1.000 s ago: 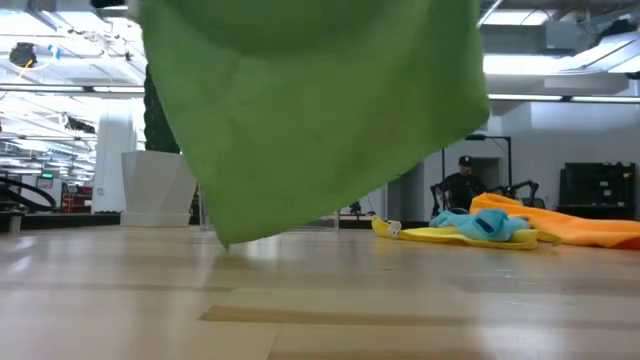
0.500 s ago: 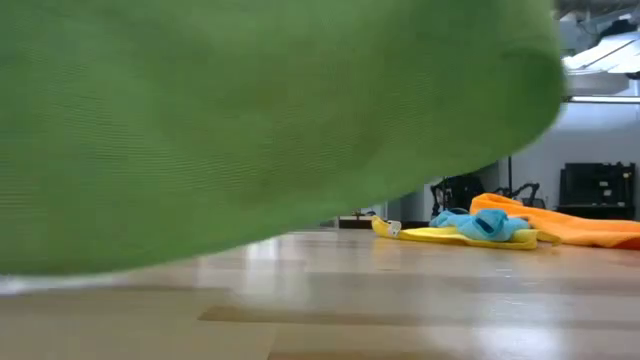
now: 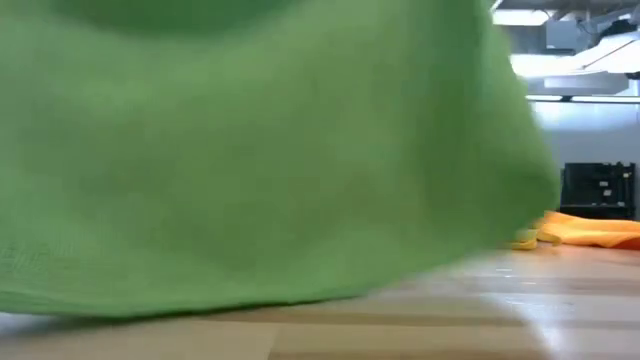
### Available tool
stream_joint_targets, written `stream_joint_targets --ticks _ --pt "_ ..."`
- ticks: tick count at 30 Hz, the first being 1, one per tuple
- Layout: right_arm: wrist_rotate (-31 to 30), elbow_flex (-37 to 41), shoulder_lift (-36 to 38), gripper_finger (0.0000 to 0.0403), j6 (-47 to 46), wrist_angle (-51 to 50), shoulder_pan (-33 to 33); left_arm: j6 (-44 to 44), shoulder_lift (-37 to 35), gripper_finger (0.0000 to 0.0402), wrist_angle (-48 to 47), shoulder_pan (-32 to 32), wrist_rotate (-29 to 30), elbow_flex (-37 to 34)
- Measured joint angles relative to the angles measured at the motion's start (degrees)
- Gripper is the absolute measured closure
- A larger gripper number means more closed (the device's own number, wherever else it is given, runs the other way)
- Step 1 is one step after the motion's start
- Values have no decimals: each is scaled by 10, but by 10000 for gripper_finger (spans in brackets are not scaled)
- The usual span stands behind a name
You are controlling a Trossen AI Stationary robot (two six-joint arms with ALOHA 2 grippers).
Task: Fold microfiber towels
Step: Fold the green microfiber cloth
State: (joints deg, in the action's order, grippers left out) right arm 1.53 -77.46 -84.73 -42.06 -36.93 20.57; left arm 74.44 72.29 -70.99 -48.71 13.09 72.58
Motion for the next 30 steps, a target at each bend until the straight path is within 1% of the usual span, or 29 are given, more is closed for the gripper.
stream_joint_targets --ticks 6,9,11,18,22,25,30 --pt "-1 89 0 372 0 -4 -52 -8 0 401 -86 22 118 -1" --pt "-2 112 0 370 7 -3 -74 -17 0 401 -104 38 173 -9" --pt "-1 120 0 371 24 -9 -86 -29 0 401 -105 51 196 -19" --pt "-5 120 0 372 92 -16 -119 -36 0 401 -78 91 208 -93" --pt "-32 125 0 363 105 -25 -138 -35 0 401 -52 106 220 -144" --pt "-36 125 -1 355 122 -37 -153 -35 0 401 -22 120 223 -180" --pt "-34 125 -32 340 153 -39 -171 -33 0 401 24 136 237 -225"
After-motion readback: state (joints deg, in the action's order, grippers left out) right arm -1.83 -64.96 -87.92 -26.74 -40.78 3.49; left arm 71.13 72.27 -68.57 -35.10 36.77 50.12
